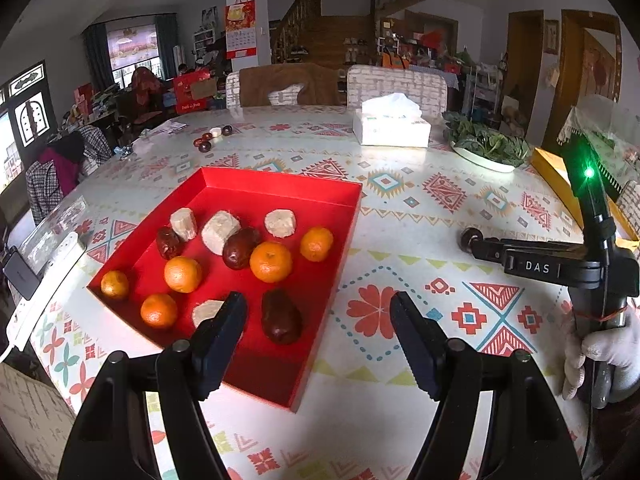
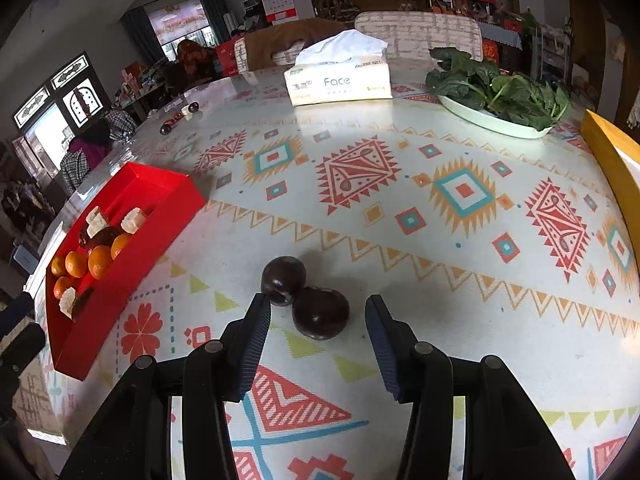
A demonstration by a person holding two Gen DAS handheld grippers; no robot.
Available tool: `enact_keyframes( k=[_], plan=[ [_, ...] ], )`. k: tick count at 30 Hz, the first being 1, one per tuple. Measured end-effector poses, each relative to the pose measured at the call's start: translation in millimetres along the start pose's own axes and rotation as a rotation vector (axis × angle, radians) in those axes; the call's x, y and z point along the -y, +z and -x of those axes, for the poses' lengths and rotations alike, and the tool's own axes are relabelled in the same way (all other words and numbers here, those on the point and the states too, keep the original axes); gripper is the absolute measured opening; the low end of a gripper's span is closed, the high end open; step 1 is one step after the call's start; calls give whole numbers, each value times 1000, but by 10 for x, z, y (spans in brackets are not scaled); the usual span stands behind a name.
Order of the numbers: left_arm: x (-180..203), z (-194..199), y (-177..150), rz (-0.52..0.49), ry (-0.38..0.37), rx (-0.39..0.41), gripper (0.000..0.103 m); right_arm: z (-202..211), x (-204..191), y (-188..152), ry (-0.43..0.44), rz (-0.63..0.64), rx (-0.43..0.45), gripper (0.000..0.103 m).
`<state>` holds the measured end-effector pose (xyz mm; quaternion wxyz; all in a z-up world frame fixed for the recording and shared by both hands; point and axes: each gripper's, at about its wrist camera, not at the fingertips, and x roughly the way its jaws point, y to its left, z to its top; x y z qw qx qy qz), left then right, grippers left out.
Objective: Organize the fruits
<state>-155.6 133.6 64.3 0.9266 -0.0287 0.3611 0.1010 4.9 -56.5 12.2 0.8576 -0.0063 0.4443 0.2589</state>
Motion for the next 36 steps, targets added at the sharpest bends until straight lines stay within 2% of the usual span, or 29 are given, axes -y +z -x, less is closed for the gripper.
enact_keyframes(
  k=[15, 17, 19, 20, 21, 22, 23, 25, 27, 30, 33, 36],
  plan=[
    [353, -192, 42, -74, 18, -29, 73, -2, -22, -12, 55, 14, 2, 54],
    [346, -130, 60, -67, 37, 15, 73, 17, 14, -16, 71, 1, 7, 54],
    [275, 14, 121, -31, 101, 94, 76, 58, 49, -21, 71, -10, 24, 54],
    [221, 100, 151, -6, 137, 135, 90, 88, 51, -24, 61, -6, 37, 54],
    [192, 165, 170, 11, 163, 163, 97, 125, 40, -26, 47, 3, 54, 54],
    [133, 260, 195, 36, 197, 206, 103, 177, 20, -24, 28, 14, 79, 54],
    [61, 380, 212, 65, 232, 249, 103, 218, 2, -19, 19, 20, 98, 54],
    [-29, 472, 229, 99, 263, 267, 103, 380, -90, -2, 9, 36, 161, 54],
    [-133, 518, 222, 132, 280, 259, 103, 502, -226, 6, 27, 55, 181, 54],
    [-275, 546, 178, 173, 284, 258, 103, 600, -538, -49, 60, 114, 158, 54],
    [-330, 597, 89, 200, 308, 271, 103, 631, -864, -157, 94, 169, 127, 62],
    [-382, 592, 31, 212, 325, 258, 103, 604, -1171, -264, 110, 218, 109, 63]
  ],
)
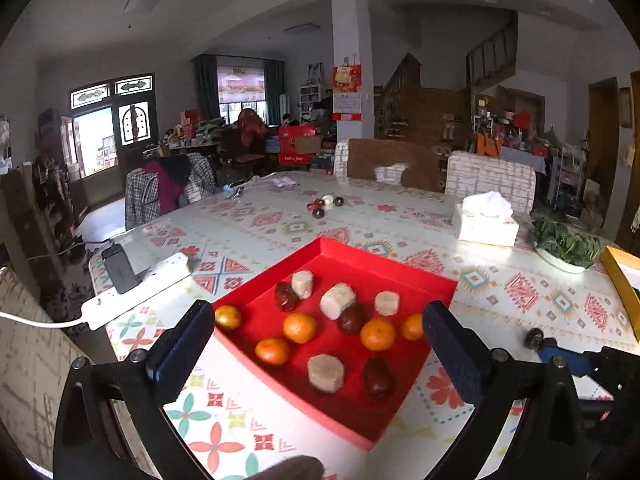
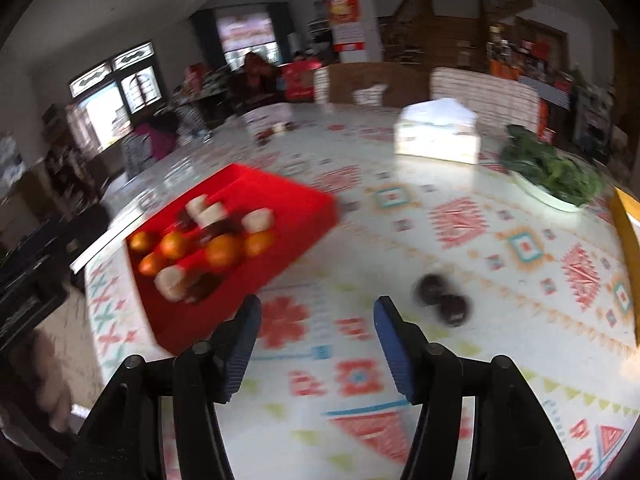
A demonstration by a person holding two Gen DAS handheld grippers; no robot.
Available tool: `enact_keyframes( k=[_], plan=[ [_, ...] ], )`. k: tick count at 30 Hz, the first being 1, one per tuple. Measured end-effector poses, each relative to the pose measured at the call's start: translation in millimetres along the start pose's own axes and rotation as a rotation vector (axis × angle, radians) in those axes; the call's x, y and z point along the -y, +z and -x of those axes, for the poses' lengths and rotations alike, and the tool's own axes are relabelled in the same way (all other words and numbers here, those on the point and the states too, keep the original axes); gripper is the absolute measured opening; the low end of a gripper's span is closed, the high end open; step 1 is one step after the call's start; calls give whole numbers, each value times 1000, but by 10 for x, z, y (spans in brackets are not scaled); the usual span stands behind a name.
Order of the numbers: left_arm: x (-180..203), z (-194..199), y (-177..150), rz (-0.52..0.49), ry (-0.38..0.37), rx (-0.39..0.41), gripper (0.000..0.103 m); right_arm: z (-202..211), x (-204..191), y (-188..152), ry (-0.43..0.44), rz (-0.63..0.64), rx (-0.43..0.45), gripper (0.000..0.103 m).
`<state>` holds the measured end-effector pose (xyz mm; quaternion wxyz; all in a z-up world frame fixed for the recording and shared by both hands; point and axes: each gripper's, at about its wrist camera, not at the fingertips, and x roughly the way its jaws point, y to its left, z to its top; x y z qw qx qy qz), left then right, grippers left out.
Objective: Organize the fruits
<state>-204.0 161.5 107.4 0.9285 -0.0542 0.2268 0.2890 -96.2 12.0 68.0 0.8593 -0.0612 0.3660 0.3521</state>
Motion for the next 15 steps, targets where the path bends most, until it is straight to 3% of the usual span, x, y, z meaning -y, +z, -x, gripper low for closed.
enact_keyframes(
  k=[4, 15],
  plan=[
    [-87, -67, -74, -2, 13, -49, 103, -120, -287, -52, -6, 34, -23, 63],
    [-160, -145, -206, -21, -5, -117, 103, -234, -536, -73, -25, 58, -49, 63]
  ],
)
